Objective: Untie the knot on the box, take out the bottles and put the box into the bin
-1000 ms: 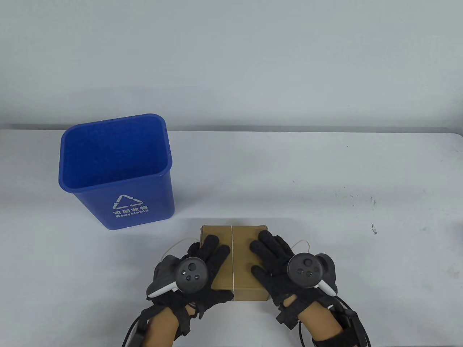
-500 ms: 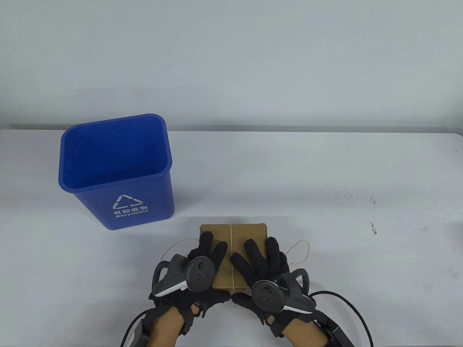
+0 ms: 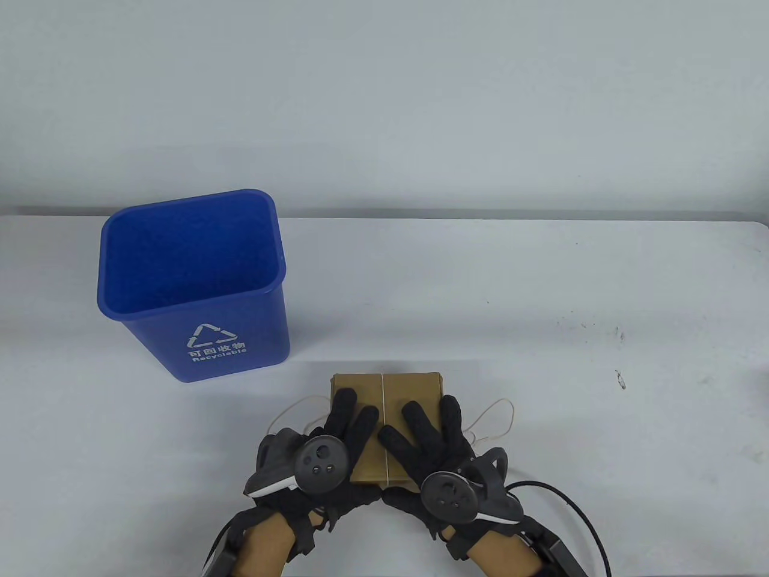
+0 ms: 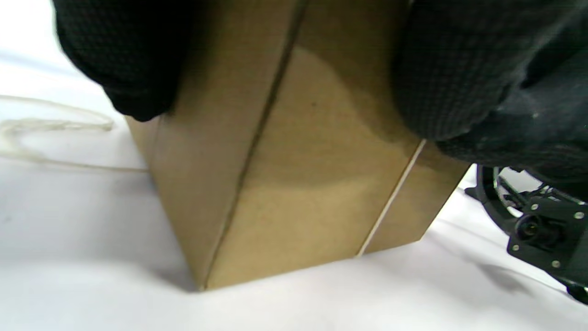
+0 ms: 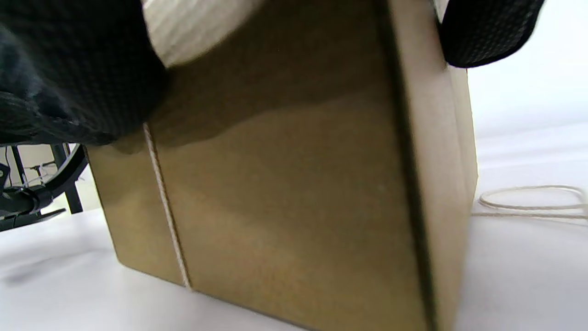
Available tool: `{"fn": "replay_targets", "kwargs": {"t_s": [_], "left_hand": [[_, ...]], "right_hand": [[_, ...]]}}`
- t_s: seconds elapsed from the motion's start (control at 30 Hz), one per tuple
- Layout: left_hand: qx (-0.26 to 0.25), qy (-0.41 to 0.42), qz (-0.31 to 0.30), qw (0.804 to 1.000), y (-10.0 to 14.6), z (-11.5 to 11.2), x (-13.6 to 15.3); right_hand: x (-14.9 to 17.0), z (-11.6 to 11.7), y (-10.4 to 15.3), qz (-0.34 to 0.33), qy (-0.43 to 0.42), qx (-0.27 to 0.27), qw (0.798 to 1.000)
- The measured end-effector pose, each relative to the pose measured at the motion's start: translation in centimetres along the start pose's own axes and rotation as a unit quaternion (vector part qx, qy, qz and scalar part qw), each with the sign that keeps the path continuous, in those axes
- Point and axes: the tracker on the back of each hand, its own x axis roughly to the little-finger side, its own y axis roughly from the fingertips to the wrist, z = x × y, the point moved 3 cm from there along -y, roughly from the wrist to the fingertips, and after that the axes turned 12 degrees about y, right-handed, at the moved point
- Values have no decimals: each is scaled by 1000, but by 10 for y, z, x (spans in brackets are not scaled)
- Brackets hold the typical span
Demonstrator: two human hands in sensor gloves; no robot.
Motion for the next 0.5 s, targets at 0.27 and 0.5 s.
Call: {"fn": "replay_targets", "kwargs": {"t_s": [0.27,0.5], "left_hand": [[-17,19,-23,999,4,5,-7],[-39,48,-33,998,5,11,-9]], "right_hand": [[15,-7,1,5,-88,24,996],[24,-17,1,30,-180,56,982]]}}
